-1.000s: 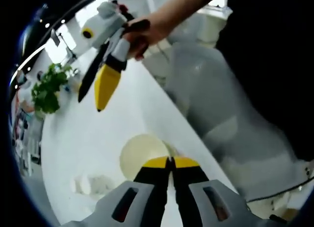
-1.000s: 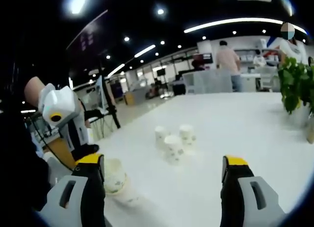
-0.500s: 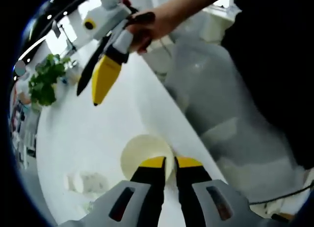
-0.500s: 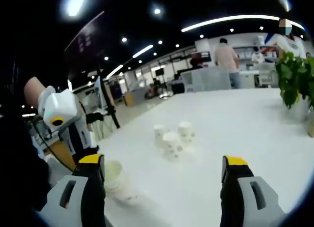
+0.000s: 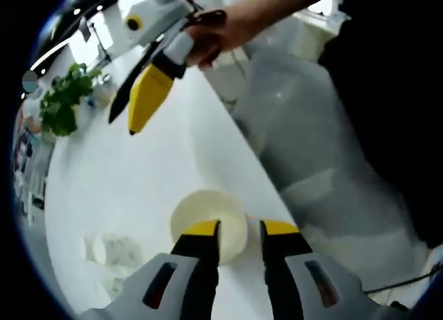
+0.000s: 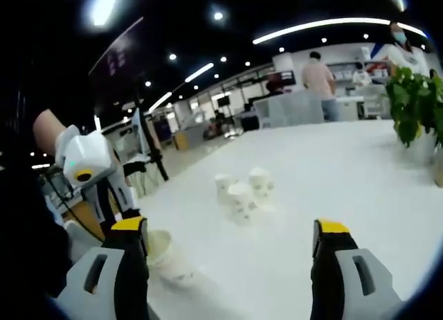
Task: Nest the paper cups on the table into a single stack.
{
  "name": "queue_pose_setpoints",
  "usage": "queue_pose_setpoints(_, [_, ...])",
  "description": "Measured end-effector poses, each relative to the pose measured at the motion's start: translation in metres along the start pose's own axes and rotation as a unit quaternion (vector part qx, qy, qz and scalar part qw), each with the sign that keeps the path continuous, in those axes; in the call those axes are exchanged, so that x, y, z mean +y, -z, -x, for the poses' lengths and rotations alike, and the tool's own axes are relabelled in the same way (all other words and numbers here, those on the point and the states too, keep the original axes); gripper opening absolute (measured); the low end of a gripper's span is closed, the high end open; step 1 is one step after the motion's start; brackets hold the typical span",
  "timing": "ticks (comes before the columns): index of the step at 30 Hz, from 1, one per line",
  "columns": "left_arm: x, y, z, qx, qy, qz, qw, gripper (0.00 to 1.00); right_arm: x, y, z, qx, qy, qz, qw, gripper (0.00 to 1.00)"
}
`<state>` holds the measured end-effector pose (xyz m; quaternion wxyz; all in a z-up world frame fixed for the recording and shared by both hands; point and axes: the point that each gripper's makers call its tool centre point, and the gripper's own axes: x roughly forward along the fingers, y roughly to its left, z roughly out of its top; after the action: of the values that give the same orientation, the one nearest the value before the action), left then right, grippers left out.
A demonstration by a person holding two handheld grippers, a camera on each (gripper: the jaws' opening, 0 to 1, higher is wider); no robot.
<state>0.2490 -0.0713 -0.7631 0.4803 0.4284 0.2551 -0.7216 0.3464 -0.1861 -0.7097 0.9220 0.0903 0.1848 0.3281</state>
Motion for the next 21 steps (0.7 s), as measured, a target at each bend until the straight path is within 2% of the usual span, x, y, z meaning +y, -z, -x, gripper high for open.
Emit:
queue_pose_setpoints(12, [0.005, 0.003, 0.006, -0.012, -0.022, 0.023, 0.9994, 0.25, 0.002, -0.002, 0.001, 0.005, 0.001, 0.002, 1.0000, 0.96])
queue_pose_setpoints(21, [0.014, -0.009, 0.023, -0.068, -0.053, 0.080, 0.9930, 0.26, 0.007, 0.000, 0.002, 0.017, -0.002, 0.006, 0.9998, 0.96])
